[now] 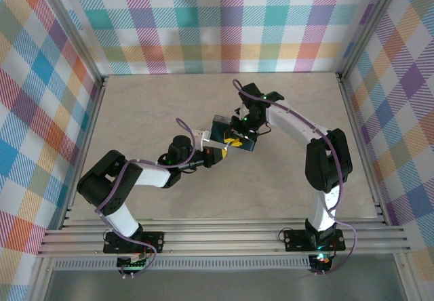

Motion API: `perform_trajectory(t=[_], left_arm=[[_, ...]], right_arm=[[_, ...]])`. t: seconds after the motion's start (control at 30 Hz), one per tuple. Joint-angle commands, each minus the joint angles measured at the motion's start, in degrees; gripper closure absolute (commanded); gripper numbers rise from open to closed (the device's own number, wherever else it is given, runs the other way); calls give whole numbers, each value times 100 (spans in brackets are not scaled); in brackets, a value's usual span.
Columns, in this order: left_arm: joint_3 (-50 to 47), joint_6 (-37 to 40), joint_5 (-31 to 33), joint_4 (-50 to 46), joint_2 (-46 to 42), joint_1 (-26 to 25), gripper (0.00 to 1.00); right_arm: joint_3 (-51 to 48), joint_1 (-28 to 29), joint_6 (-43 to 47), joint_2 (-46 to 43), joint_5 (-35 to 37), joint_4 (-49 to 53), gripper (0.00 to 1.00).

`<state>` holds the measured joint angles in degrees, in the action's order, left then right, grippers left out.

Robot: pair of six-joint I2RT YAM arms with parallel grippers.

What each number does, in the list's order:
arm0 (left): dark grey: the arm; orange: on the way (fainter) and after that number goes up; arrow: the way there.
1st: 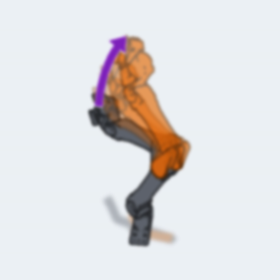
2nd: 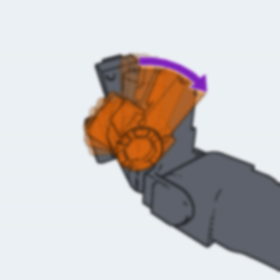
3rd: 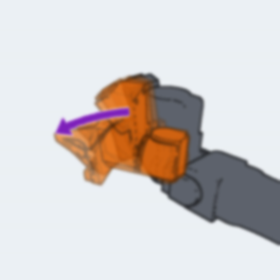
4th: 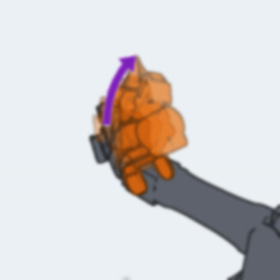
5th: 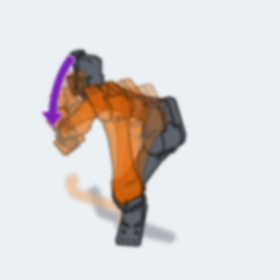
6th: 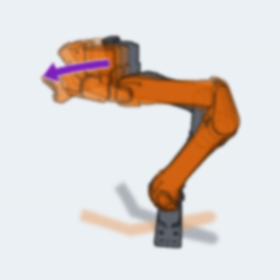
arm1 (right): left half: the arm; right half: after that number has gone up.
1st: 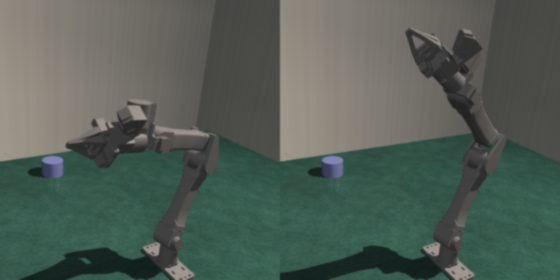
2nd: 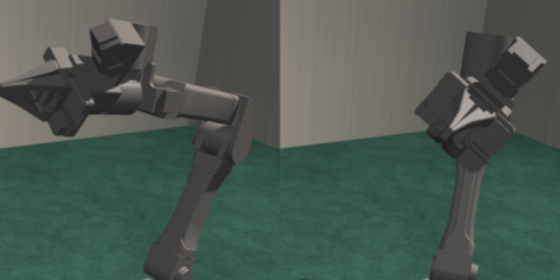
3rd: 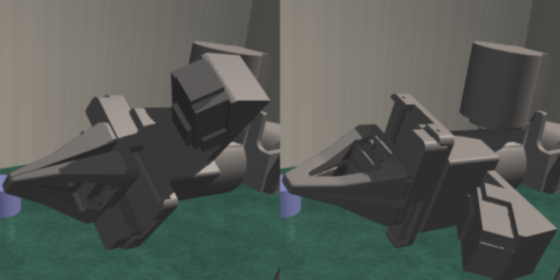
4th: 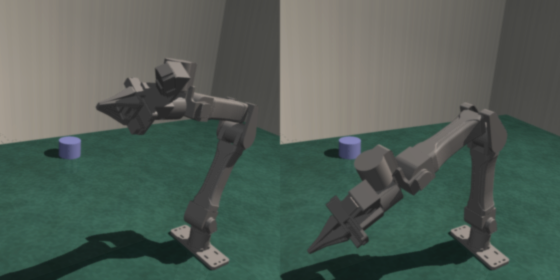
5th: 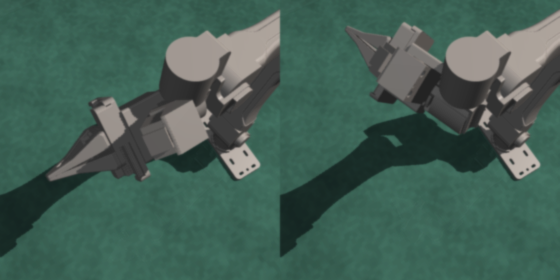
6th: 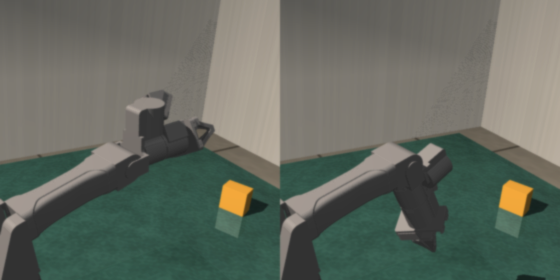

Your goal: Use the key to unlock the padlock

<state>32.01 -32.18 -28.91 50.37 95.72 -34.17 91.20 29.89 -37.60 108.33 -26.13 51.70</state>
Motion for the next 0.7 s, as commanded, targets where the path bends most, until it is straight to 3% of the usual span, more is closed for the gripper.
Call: perform_trajectory(t=[0.0, 0.67], left_arm=[[-9, -42, 34, 393, 58, 76, 100], [-100, -42, -146, 411, -62, 86, 100]], right_arm=[[52, -36, 144, -29, -222, -50, 100], [31, -42, 69, 23, -353, -108, 100]])
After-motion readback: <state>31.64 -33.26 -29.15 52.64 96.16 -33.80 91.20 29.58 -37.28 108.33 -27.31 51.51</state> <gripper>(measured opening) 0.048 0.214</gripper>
